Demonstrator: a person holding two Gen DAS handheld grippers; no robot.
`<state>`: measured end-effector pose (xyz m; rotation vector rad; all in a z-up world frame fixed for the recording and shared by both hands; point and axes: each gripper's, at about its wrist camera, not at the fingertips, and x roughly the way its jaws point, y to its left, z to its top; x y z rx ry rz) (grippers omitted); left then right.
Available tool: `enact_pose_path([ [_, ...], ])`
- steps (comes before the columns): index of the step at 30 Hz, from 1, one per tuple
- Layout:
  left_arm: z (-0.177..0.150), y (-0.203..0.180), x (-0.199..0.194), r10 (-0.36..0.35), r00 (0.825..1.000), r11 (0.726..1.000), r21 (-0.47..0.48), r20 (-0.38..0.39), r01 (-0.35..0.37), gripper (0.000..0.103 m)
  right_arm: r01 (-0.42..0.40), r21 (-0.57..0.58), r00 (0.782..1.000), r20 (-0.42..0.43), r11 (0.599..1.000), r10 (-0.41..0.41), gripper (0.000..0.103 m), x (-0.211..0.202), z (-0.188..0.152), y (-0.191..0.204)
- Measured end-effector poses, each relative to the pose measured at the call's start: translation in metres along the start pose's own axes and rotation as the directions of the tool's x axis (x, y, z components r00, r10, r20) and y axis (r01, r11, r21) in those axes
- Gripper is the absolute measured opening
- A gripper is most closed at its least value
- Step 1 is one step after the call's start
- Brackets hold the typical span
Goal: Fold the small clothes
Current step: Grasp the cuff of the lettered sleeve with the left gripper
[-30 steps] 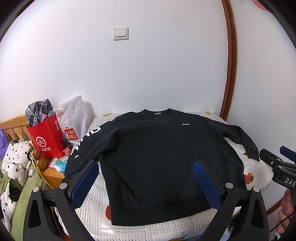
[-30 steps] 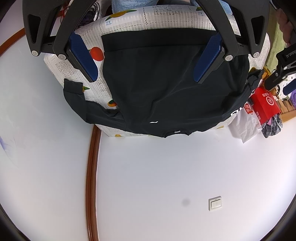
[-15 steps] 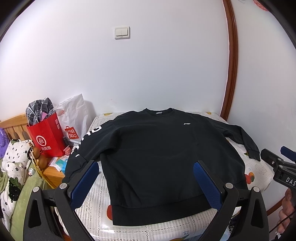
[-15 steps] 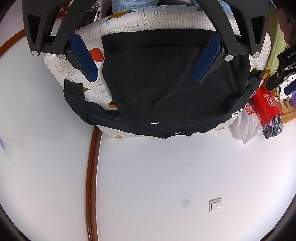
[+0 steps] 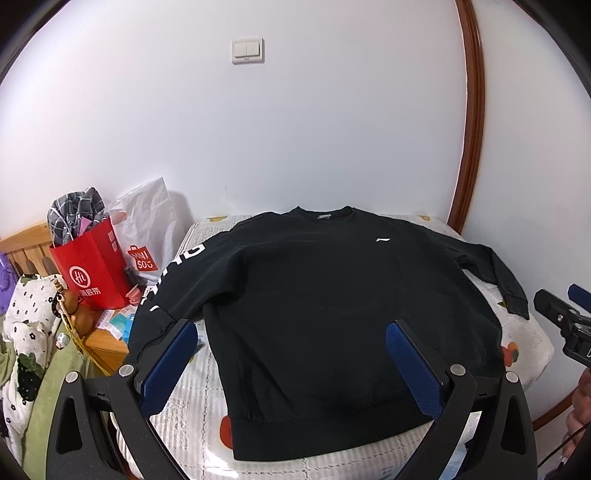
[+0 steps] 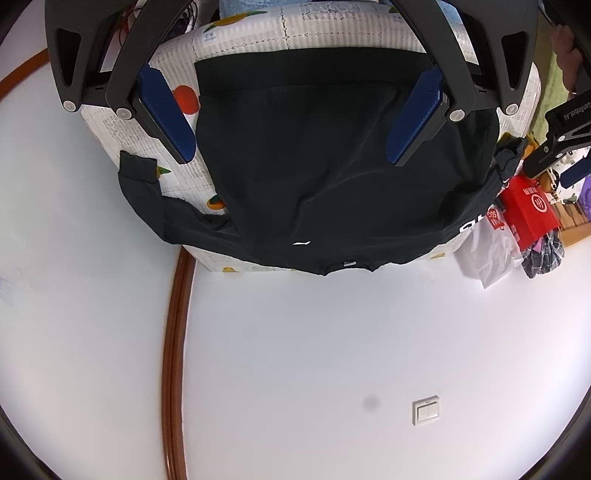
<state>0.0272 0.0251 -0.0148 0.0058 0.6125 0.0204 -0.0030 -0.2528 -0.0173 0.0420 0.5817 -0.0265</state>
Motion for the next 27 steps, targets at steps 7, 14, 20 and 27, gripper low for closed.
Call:
enact_pose_path([
  [7,-0.004,0.027,0.055,0.020,0.995,1.000,-0.016,-0.102,-0.021,0.103,-0.010,0.007,0.999,-0.050,1.000,0.011,0.102,0.041,0.002,0.004],
  [14,-0.029,0.084,0.108,0.054,0.977,0.994,-0.078,-0.208,-0.072,0.101,-0.007,-0.009,0.994,-0.109,1.000,0.006,0.101,0.097,-0.005,0.011],
  [20,-0.052,0.135,0.140,0.140,0.953,0.985,-0.058,-0.268,-0.161,0.100,-0.036,-0.030,0.985,-0.168,0.999,0.031,0.101,0.139,-0.016,0.022],
  [27,-0.066,0.160,0.172,0.161,0.938,0.982,-0.045,-0.306,-0.184,0.096,-0.079,-0.058,0.975,-0.214,0.995,0.064,0.101,0.168,-0.024,0.036],
])
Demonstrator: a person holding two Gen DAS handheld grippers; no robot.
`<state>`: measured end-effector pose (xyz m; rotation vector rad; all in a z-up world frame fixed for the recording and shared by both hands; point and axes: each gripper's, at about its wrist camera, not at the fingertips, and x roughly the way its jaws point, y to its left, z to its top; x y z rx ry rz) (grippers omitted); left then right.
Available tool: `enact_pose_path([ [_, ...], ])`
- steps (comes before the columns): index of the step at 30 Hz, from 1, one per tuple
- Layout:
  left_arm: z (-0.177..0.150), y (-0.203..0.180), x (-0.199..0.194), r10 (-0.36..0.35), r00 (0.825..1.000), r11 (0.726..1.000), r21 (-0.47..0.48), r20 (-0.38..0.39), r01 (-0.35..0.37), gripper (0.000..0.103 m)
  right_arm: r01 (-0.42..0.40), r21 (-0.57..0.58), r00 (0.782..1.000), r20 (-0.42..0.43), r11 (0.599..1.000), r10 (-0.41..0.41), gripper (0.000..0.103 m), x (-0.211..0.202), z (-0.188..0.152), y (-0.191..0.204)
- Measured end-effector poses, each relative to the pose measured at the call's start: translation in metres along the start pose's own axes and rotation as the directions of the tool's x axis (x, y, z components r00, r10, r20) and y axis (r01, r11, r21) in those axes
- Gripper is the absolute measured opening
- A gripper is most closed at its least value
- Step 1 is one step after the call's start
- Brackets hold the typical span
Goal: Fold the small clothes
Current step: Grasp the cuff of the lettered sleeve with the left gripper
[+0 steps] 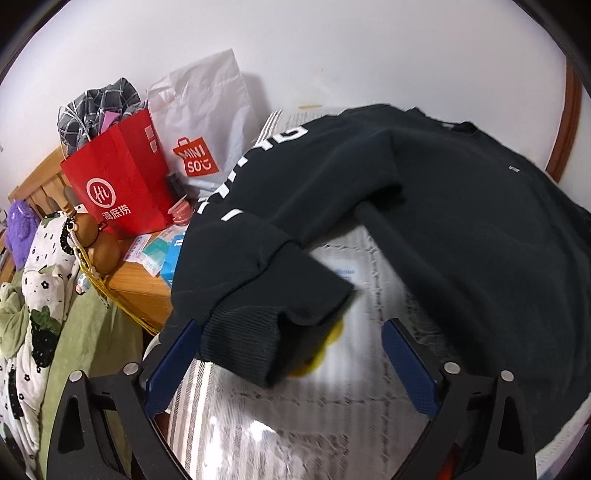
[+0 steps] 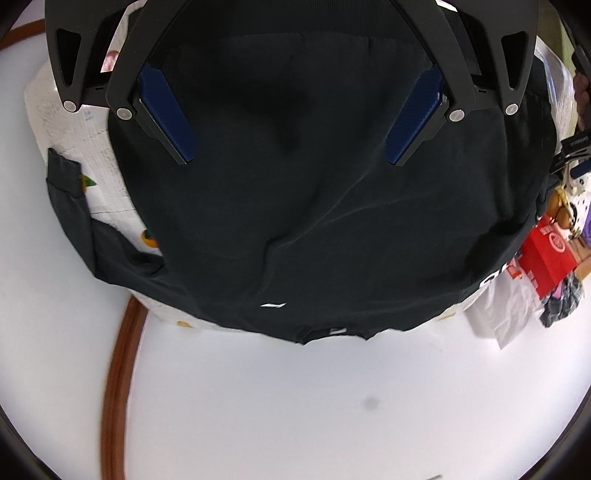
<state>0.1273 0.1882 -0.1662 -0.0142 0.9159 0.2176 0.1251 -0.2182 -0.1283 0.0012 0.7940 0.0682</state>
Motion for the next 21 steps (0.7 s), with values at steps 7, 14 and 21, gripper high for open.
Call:
enact_pose_path([
  [7,0.004,-0.011,0.024,0.077,0.997,0.994,0.072,0.007,-0.078,0.084,0.006,-0.001,0.998,-0.060,1.000,-0.006,0.101,0.016,-0.004,-0.003],
  [14,0.016,0.001,0.030,0.108,0.993,0.994,0.001,-0.039,-0.109,0.020,0.046,0.023,0.996,-0.082,0.999,-0.044,0.101,0.017,-0.005,-0.023],
  [21,0.060,0.013,-0.014,0.040,0.999,0.995,-0.096,0.016,-0.038,0.014,0.022,0.061,0.999,-0.039,0.998,-0.019,0.101,-0.001,0.012,-0.047],
])
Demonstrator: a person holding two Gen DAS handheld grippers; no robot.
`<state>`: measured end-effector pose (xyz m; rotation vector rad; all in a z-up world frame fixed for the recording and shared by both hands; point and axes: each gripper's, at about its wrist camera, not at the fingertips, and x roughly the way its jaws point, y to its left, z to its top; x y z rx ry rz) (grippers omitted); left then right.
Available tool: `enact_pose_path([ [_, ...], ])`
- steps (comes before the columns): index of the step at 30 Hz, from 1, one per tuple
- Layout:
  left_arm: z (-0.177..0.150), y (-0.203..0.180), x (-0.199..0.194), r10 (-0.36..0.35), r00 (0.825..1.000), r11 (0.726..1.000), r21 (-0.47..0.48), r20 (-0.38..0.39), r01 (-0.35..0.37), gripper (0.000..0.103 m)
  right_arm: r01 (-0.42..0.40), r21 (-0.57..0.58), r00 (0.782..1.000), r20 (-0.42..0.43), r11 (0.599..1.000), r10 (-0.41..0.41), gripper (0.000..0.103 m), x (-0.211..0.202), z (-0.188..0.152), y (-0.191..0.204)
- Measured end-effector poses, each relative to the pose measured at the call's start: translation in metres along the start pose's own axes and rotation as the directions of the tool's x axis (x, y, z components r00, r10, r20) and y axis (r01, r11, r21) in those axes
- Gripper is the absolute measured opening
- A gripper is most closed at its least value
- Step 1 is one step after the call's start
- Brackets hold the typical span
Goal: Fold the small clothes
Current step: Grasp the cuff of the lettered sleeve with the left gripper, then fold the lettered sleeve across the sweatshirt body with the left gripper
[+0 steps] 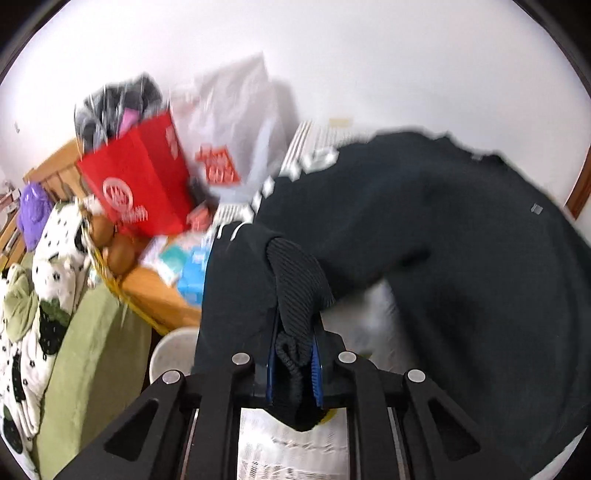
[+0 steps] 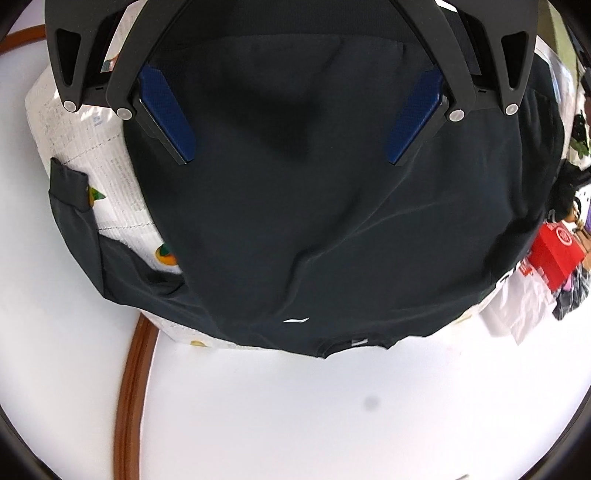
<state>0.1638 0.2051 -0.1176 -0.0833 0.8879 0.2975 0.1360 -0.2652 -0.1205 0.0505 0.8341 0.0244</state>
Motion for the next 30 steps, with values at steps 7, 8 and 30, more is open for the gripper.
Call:
enact_pose_path([
  [7,0.056,-0.071,-0.055,-0.133,0.982,0.990,0.065,0.132,0.126,0.014,-0.020,0.036,0.998,0.061,0.999,0.018,0.101,-0.014,0.009,-0.038],
  [8,0.062,-0.082,-0.058,-0.154,0.978,0.987,0.076,0.140,0.144,0.014,-0.019,0.046,0.998,0.069,0.999,0.016,0.101,-0.016,0.009,-0.046],
  [30,0.101,-0.417,-0.035,-0.408,0.910,0.841,0.419,0.076,0.342,0.014,0.094,0.209,0.994,0.041,0.973,-0.105,0.101,-0.010,-0.027,-0.193],
])
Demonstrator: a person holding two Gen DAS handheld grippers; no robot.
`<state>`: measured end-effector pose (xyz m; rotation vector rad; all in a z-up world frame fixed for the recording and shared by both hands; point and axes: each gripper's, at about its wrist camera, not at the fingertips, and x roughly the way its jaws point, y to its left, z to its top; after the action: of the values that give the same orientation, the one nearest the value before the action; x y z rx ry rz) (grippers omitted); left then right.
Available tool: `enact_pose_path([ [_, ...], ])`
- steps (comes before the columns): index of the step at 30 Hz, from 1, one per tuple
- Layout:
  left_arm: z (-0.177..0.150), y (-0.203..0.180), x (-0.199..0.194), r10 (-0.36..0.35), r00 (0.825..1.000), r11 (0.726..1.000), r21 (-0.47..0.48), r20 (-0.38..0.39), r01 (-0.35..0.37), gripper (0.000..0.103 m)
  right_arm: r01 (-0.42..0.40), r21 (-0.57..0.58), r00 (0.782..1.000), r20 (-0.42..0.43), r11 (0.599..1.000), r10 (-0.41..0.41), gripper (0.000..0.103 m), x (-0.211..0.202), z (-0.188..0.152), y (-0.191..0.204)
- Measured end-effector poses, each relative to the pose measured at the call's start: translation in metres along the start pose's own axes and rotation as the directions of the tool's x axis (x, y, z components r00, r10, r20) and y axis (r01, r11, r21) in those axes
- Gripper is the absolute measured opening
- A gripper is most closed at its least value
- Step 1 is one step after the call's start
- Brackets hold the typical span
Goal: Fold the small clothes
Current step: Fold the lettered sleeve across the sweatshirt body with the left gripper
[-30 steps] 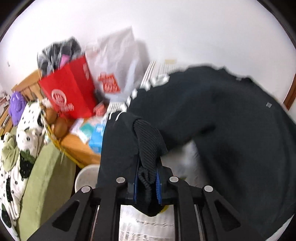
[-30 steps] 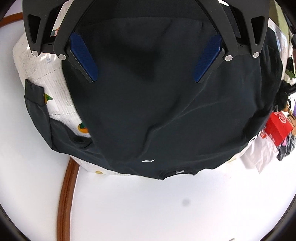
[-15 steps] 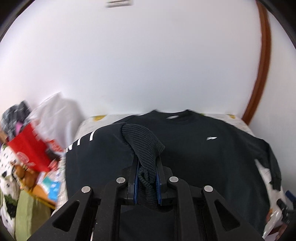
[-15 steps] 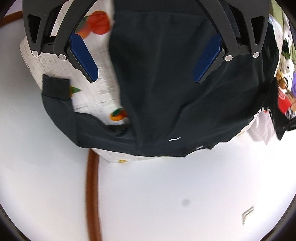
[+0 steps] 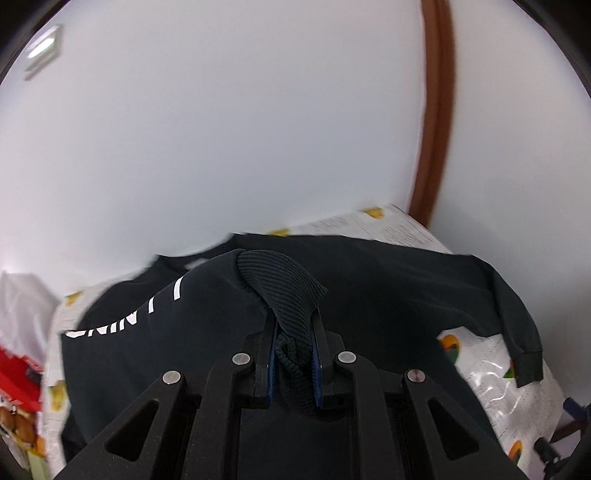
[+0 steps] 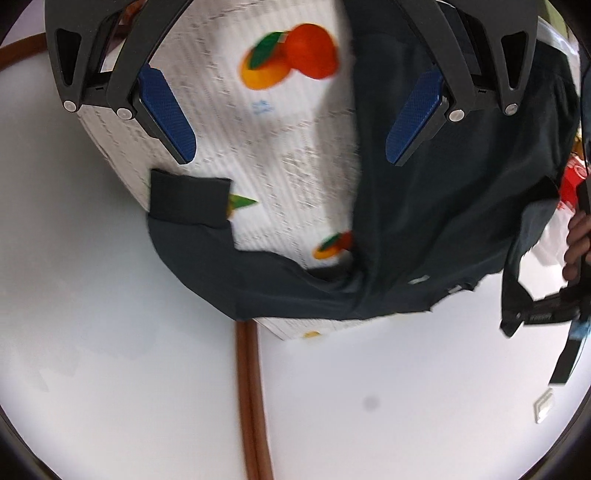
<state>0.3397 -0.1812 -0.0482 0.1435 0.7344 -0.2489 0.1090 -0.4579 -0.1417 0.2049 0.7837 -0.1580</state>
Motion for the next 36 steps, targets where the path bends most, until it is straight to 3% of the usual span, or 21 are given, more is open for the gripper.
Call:
enact_pose_path([
  [7,-0.014,-0.029,0.037,-0.045,0.996,0.998,0.034,-0.079,0.048,0.015,-0.003,0.000,0.998,-0.056,1.000,0.003,0.101,0.022,-0.005,-0.003],
  [9,-0.023,-0.029,0.036,-0.040,0.996,0.998,0.039,-0.084,0.044,0.023,-0.007,-0.011,0.998,-0.055,1.000,0.007,0.101,0.023,-0.003,0.004],
  [11,-0.031,-0.025,0.030,-0.058,0.995,0.997,0.038,-0.085,0.062,0.041,-0.021,-0.030,0.999,-0.046,0.999,0.020,0.101,0.021,0.001,0.015],
  [17,-0.050,0.012,-0.002,-0.036,0.997,0.999,0.011,-0.069,0.036,0.048,-0.093,-0.114,0.996,-0.013,0.989,0.092,0.101,0.017,0.020,0.064],
  [21,-0.069,0.070,-0.025,0.040,0.996,0.998,-0.039,-0.074,-0.043,0.051,-0.143,-0.199,0.990,-0.024,0.970,0.141,0.100,0.024,0.036,0.110],
  [25,-0.096,0.141,-0.040,0.140,0.984,0.985,-0.090,-0.105,-0.150,0.056,-0.170,-0.266,0.985,-0.035,0.949,0.166,0.091,0.037,0.049,0.150],
  [33,-0.169,0.273,-0.045,0.292,0.926,0.912,-0.221,-0.239,-0.345,0.059,-0.138,-0.338,0.990,-0.079,0.931,0.118,0.088,0.105,0.087,0.199],
  [36,-0.194,0.304,-0.040,0.303,0.909,0.897,-0.237,-0.286,-0.373,0.059,-0.147,-0.334,0.986,-0.120,0.931,0.112,0.074,0.135,0.099,0.200],
])
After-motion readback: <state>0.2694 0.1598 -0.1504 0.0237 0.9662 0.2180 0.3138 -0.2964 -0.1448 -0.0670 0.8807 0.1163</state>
